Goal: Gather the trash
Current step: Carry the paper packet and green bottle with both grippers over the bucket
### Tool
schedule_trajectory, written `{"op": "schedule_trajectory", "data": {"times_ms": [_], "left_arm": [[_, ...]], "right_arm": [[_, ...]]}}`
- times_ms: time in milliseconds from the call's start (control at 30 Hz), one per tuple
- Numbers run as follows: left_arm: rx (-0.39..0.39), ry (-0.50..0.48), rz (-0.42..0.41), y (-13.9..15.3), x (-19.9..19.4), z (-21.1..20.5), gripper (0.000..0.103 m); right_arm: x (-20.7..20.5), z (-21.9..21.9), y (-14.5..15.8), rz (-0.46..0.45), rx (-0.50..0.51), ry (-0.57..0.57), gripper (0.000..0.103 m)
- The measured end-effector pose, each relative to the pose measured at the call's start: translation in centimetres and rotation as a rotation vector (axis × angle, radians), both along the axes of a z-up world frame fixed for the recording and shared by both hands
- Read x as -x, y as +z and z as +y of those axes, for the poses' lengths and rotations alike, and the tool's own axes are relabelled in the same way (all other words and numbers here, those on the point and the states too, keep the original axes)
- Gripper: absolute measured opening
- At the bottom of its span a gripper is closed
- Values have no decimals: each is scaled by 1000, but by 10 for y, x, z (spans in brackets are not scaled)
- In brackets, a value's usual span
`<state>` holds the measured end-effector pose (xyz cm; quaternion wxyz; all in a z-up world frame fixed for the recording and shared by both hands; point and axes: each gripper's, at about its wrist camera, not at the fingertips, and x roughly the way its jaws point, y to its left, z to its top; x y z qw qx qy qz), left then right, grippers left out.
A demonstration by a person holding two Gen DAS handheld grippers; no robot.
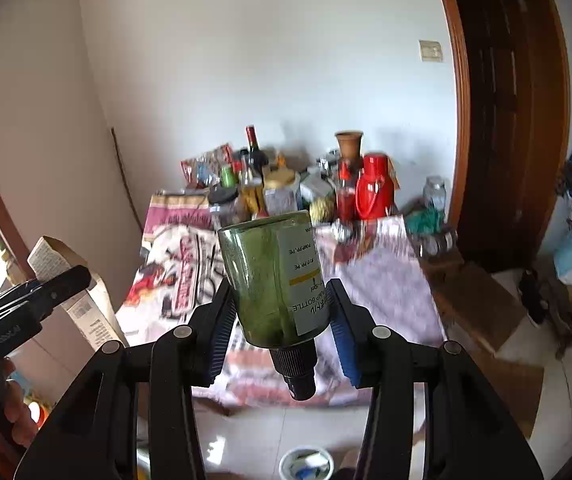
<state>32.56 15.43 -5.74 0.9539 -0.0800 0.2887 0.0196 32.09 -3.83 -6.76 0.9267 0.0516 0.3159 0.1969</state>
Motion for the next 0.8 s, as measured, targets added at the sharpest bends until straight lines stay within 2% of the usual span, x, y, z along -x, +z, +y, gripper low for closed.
{"op": "schedule_trajectory", "data": {"times_ms": [233, 400, 600, 800], "left_arm": [[-10, -35, 53, -16, 50, 4, 43], [-2, -31, 97, -31, 65, 3, 43], [22, -20, 199, -72, 58, -6, 43], [35, 10, 300, -130, 48, -21, 43]], "right_arm": [[49, 4, -22, 88, 16, -38, 42], [68, 6, -35, 146, 42, -26, 42], [69, 5, -62, 214, 70, 9, 42], [61, 1, -119, 296, 101, 70, 42]]}}
